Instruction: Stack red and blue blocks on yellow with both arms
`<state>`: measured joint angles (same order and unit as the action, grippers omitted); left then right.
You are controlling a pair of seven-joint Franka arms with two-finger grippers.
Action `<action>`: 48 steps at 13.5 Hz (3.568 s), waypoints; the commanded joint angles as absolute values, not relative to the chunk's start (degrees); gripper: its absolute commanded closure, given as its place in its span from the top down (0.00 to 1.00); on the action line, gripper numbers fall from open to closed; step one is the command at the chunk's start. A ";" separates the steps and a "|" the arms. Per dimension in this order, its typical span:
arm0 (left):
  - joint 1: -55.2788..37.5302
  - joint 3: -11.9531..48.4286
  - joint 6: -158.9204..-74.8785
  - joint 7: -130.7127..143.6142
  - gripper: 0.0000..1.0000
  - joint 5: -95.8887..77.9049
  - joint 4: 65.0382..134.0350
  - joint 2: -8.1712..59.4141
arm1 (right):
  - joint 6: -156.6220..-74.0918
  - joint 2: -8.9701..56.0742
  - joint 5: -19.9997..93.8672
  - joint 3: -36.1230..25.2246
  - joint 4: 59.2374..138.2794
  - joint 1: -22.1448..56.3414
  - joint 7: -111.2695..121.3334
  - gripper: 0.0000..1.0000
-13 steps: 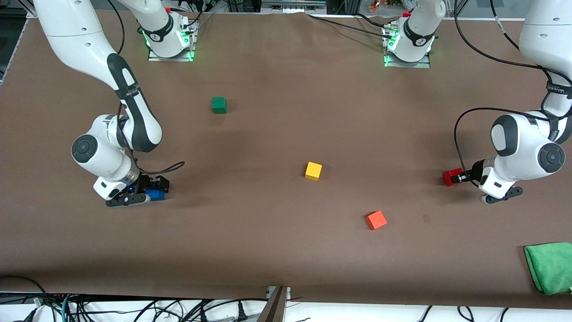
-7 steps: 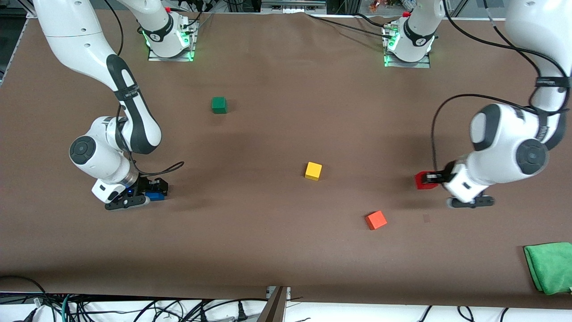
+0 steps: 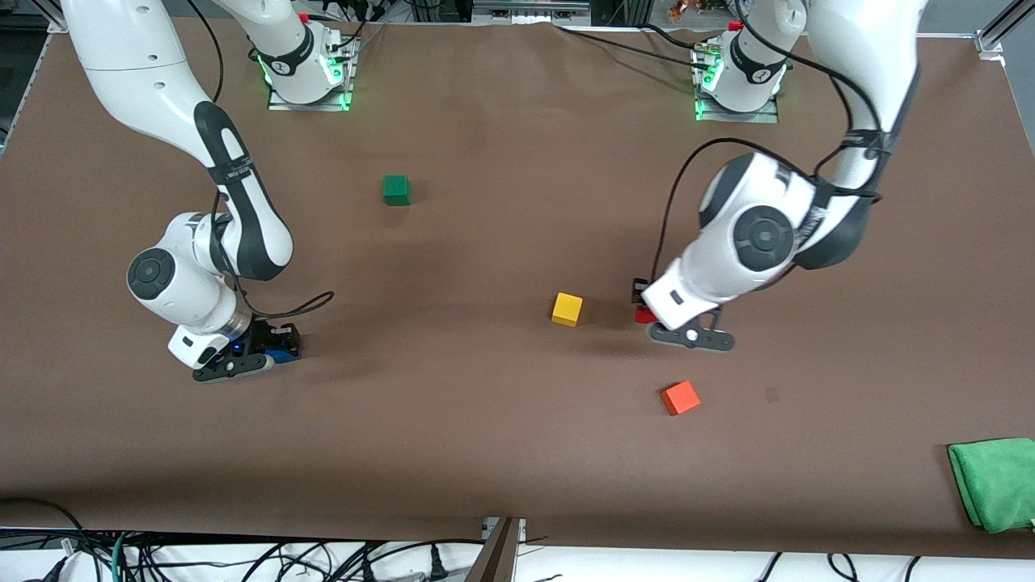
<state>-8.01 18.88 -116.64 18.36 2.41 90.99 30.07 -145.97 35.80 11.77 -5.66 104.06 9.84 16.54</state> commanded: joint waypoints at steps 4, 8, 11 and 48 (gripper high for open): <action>-17.57 17.67 -115.93 28.02 0.08 7.38 79.46 40.24 | -117.30 34.54 11.87 -5.54 86.44 14.40 3.73 0.22; -20.04 17.67 -116.10 28.39 0.09 10.28 79.10 42.27 | -106.35 34.89 8.70 -5.45 74.64 20.20 -13.07 0.23; -21.79 17.67 -116.98 28.48 0.09 10.46 79.01 43.15 | -106.09 34.89 8.70 -5.45 72.43 22.76 -19.49 0.24; 9.14 9.15 -81.56 1.58 1.00 2.46 77.94 11.79 | -121.37 53.88 6.24 -6.15 53.96 48.87 -75.94 0.25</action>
<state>9.00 10.58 -80.45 2.78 4.00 70.71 16.81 -121.05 52.23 6.98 -5.42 57.20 48.47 -74.65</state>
